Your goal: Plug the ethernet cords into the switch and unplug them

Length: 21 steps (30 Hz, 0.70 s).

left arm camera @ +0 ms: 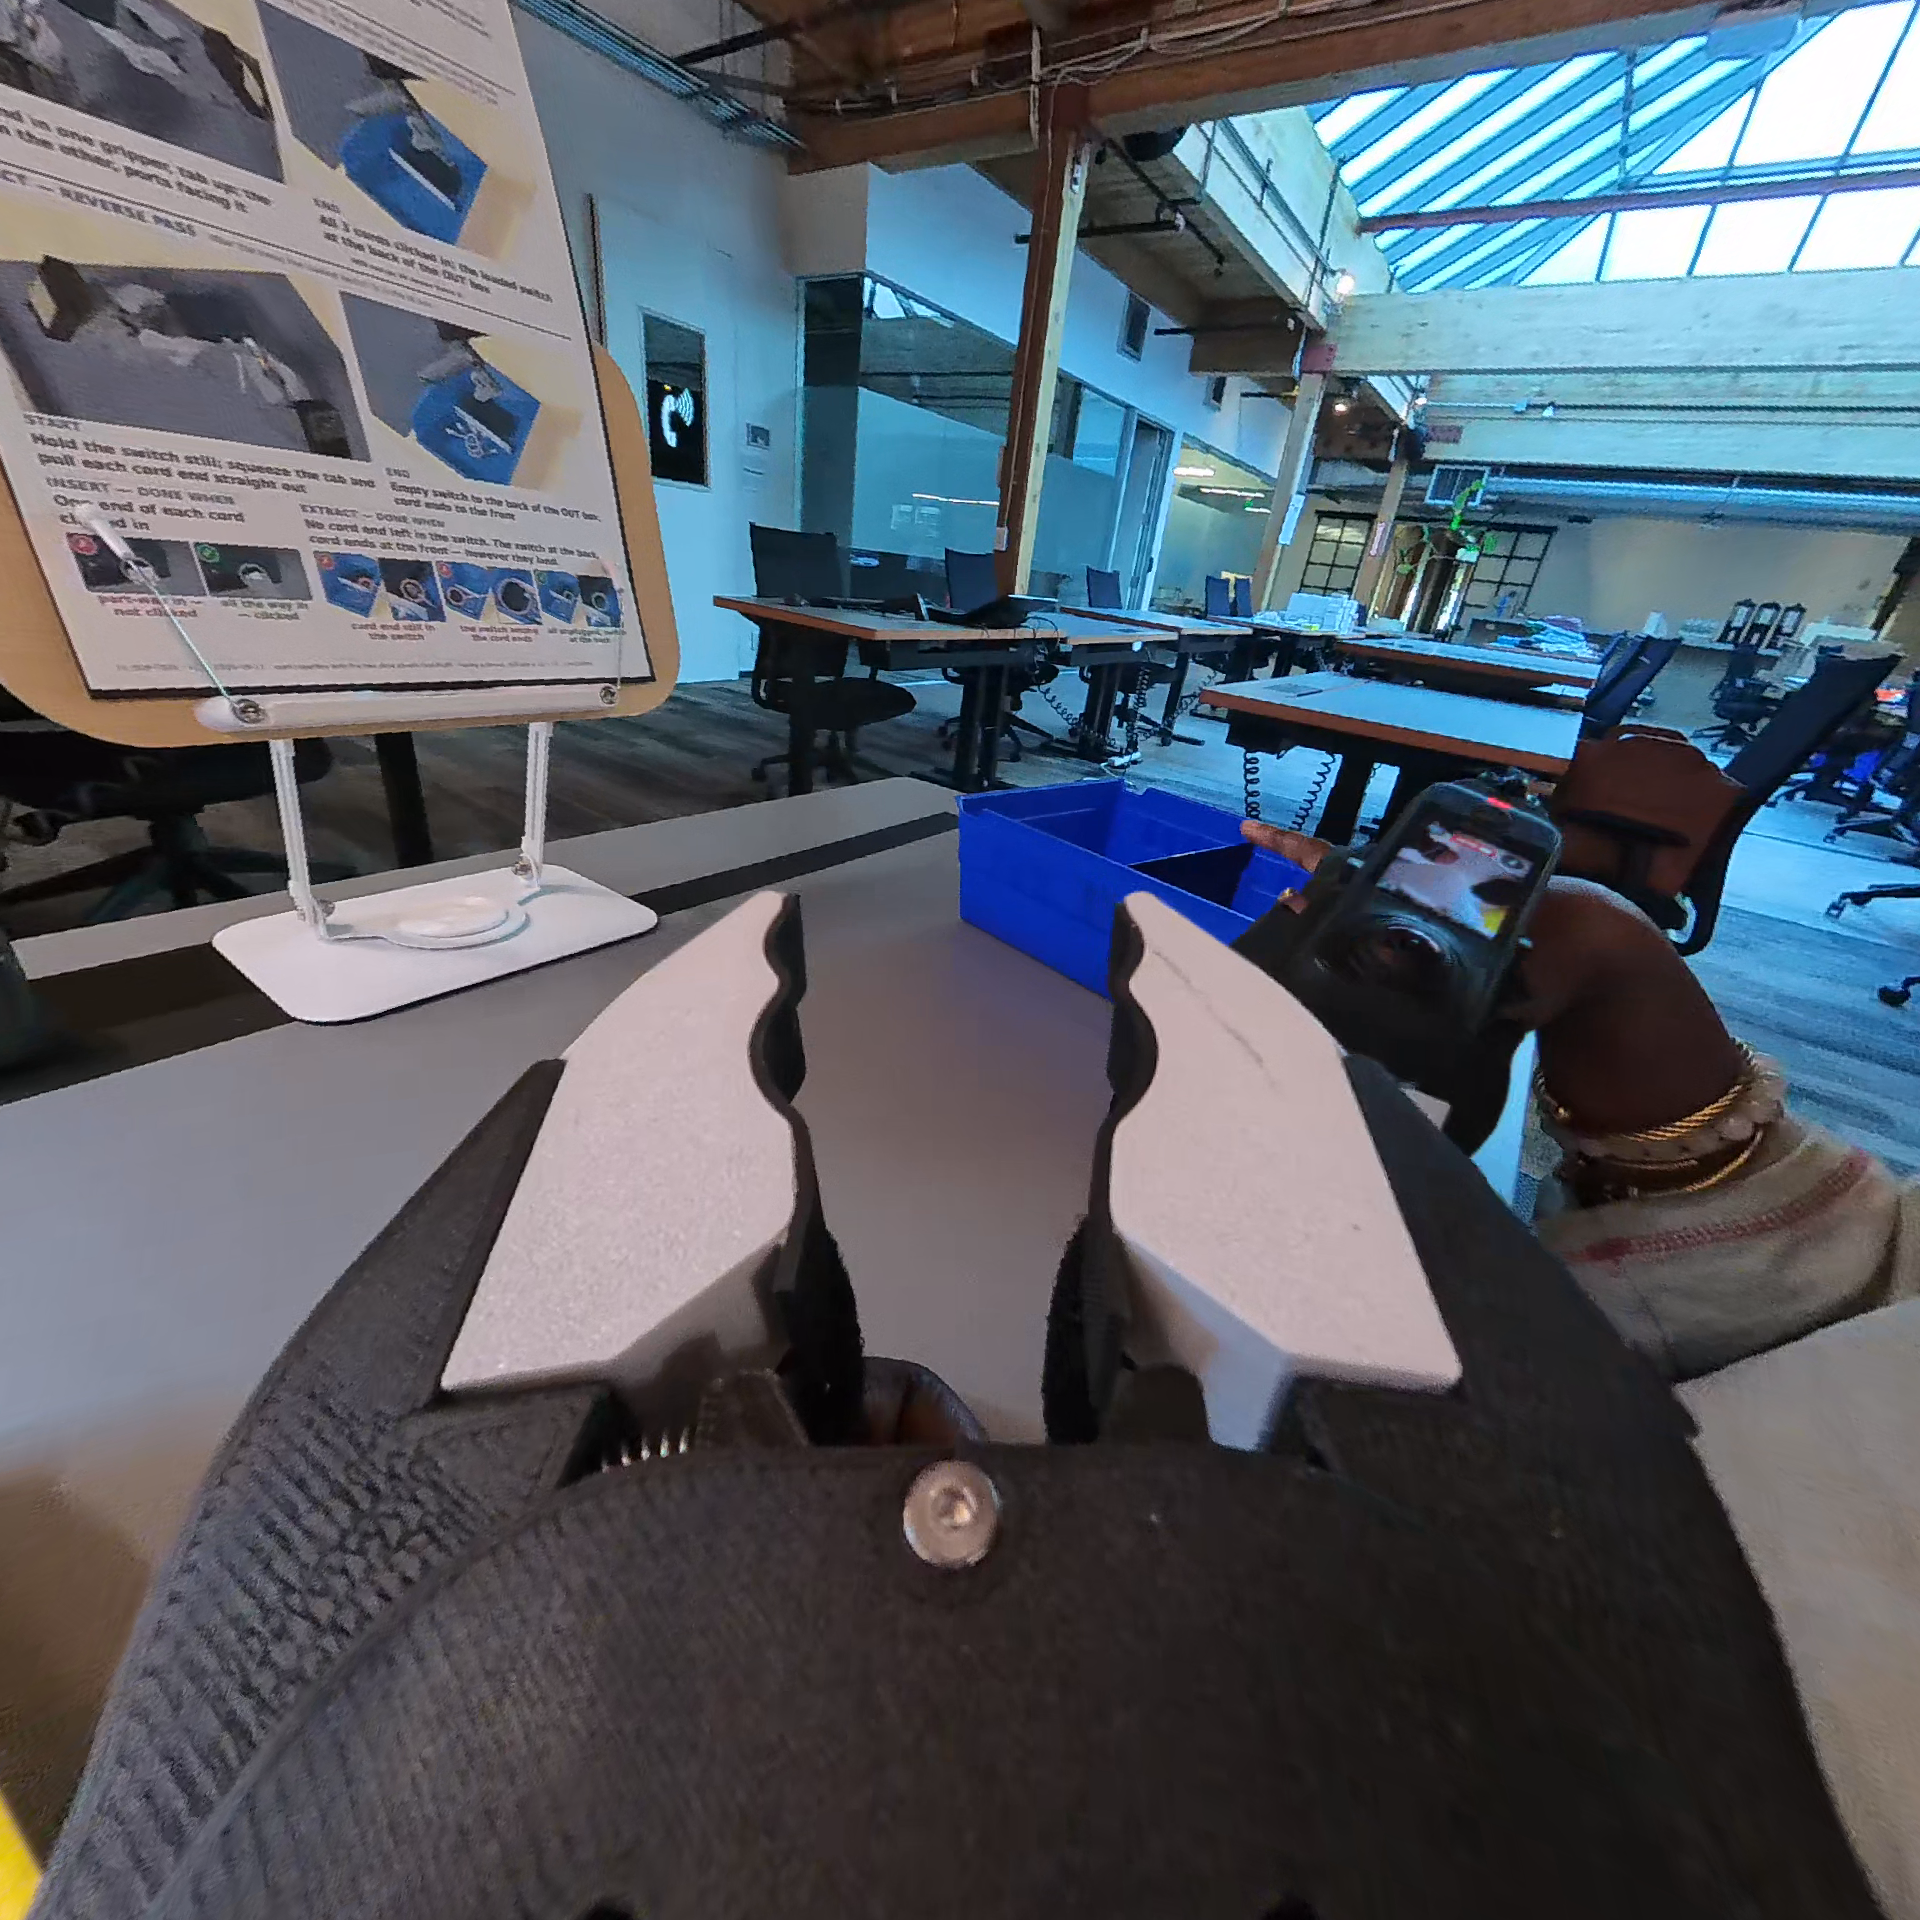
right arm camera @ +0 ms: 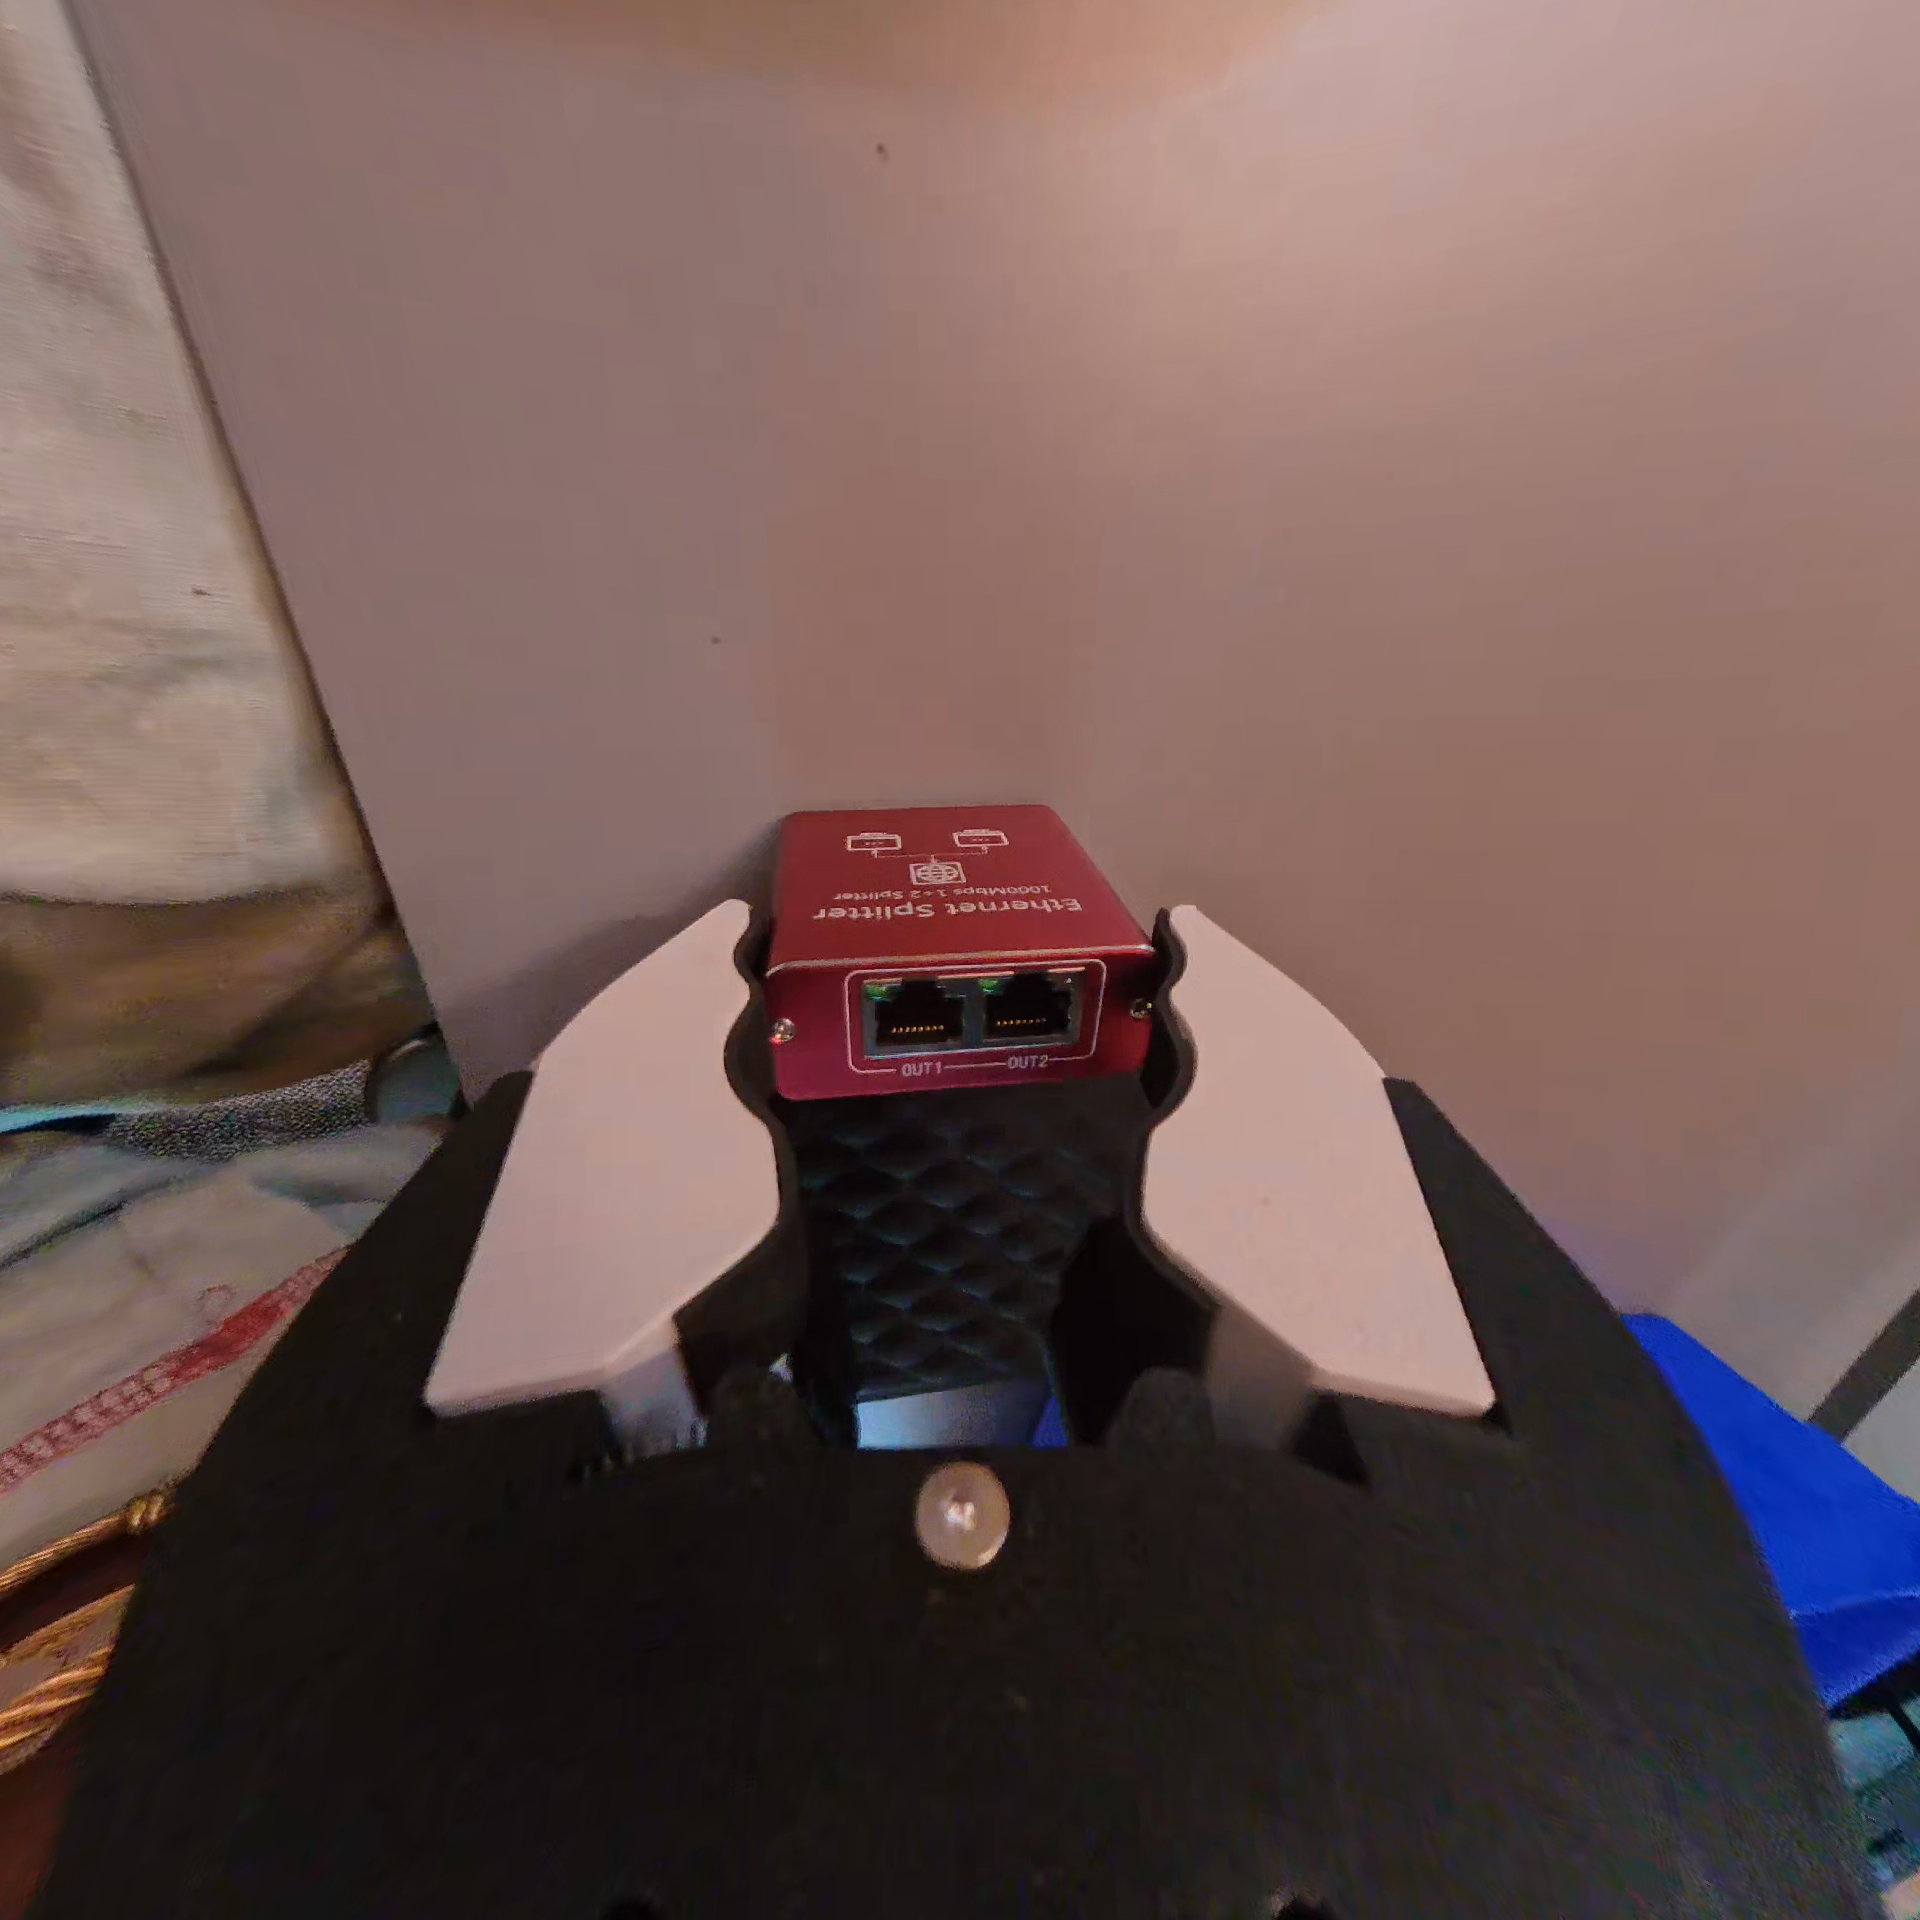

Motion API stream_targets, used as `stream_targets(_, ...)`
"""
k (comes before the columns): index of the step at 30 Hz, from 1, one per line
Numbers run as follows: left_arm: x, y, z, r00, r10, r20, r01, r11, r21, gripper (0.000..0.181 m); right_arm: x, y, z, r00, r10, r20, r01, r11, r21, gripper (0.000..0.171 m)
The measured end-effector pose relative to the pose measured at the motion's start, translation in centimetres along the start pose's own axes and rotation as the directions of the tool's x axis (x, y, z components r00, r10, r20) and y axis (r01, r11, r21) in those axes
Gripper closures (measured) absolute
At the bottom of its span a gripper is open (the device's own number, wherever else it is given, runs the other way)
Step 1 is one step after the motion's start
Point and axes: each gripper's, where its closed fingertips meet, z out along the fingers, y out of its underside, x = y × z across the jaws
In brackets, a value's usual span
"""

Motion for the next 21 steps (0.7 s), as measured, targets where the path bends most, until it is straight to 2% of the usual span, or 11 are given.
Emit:
stream_targets(1, 0.0, 0.0, 0.0, 1.000, 0.007, 0.002, -0.007, 1.000, -0.003, 0.125, 0.1, 0.1, 0.1, 1.000, 0.008, -0.002, -0.008, 1.000, -0.006, 0.100)
stream_targets(8, 0.5, -0.3, -0.4, 0.999, 0.045, -0.007, -0.045, 0.999, -0.011, 0.125, 0.6, 0.1, 0.3, 0.999, 0.038, -0.009, -0.038, 0.999, 0.013, 0.100)
stream_targets(11, 0.5, -0.5, -0.8, 0.997, 0.077, -0.003, -0.077, 0.997, -0.027, 0.125, 1.3, -0.3, -0.2, 0.996, 0.060, -0.064, -0.053, 0.994, 0.097, 0.071)
stream_targets(14, 0.1, -0.7, -2.0, 0.989, 0.147, 0.010, -0.146, 0.987, -0.064, 0.125, 2.2, -1.3, -1.7, 0.984, 0.105, -0.146, -0.061, 0.960, 0.273, 0.045)
stream_targets(16, -0.5, -1.0, -3.7, 0.974, 0.225, 0.032, -0.220, 0.969, -0.113, 0.124, 2.8, -1.9, -3.2, 0.962, 0.154, -0.227, -0.040, 0.898, 0.439, 0.027)
stream_targets(17, -1.0, -1.2, -4.9, 0.962, 0.268, 0.056, -0.258, 0.956, -0.142, 0.124, 2.9, -2.0, -4.2, 0.947, 0.190, -0.260, -0.024, 0.847, 0.530, 0.025)
stream_targets(19, -2.2, -1.7, -7.6, 0.935, 0.339, 0.104, -0.313, 0.927, -0.204, 0.124, 3.0, -2.0, -6.6, 0.913, 0.294, -0.284, -0.003, 0.700, 0.714, 0.025)
stream_targets(21, -3.7, -2.1, -10.6, 0.905, 0.386, 0.178, -0.331, 0.903, -0.275, 0.124, 3.0, -1.2, -9.2, 0.869, 0.415, -0.268, 0.018, 0.516, 0.856, 0.025)
